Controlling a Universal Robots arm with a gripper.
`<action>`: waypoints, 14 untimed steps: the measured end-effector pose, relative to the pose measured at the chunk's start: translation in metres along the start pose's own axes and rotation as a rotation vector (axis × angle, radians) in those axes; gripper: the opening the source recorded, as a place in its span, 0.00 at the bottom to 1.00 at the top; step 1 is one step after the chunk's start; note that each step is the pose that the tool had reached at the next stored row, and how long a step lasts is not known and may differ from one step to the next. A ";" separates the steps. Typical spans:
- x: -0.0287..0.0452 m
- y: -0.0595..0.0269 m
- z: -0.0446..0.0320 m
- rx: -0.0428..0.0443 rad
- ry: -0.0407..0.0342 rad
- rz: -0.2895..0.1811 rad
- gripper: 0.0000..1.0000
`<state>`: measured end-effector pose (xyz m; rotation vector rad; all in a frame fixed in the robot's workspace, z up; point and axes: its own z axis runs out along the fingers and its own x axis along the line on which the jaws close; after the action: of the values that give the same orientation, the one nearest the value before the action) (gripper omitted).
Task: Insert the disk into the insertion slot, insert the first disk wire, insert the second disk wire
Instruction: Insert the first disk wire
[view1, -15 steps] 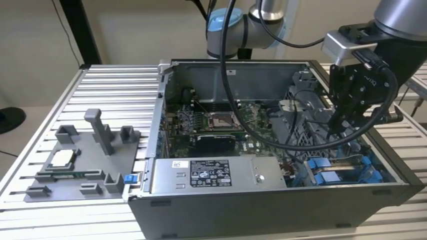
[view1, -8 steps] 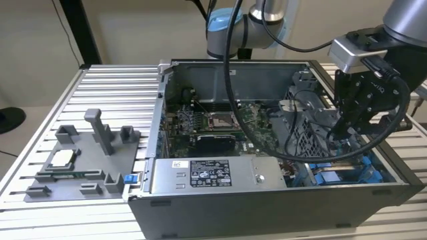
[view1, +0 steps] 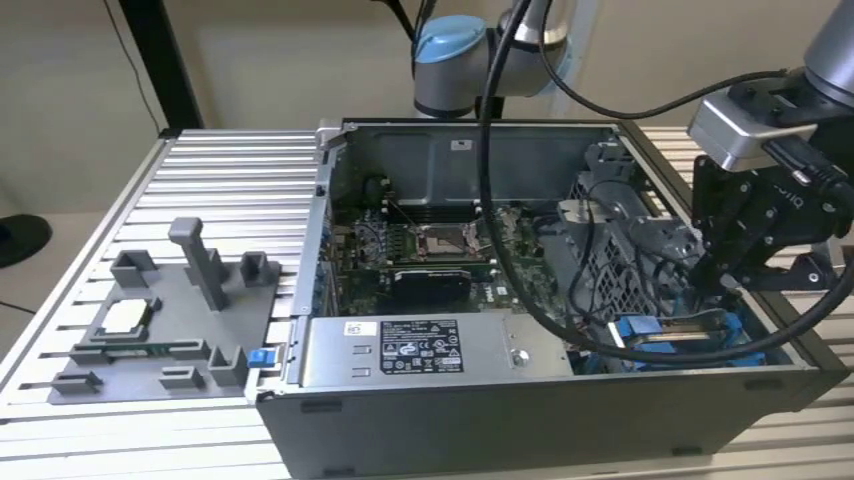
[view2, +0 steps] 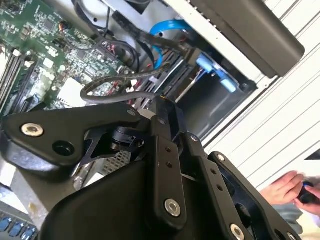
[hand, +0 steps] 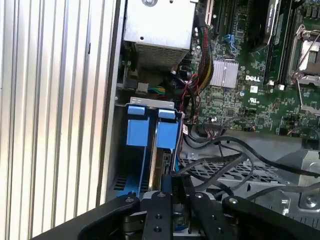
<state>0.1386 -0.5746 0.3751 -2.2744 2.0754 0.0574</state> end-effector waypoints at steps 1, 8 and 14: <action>0.0013 -0.0026 0.0007 -0.0001 0.0001 0.000 0.00; 0.0075 -0.0170 0.0048 -0.0024 -0.0003 0.001 0.00; 0.0075 -0.0173 0.0047 -0.0025 -0.0001 0.001 0.00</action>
<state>0.1566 -0.5802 0.3703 -2.2745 2.0779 0.0602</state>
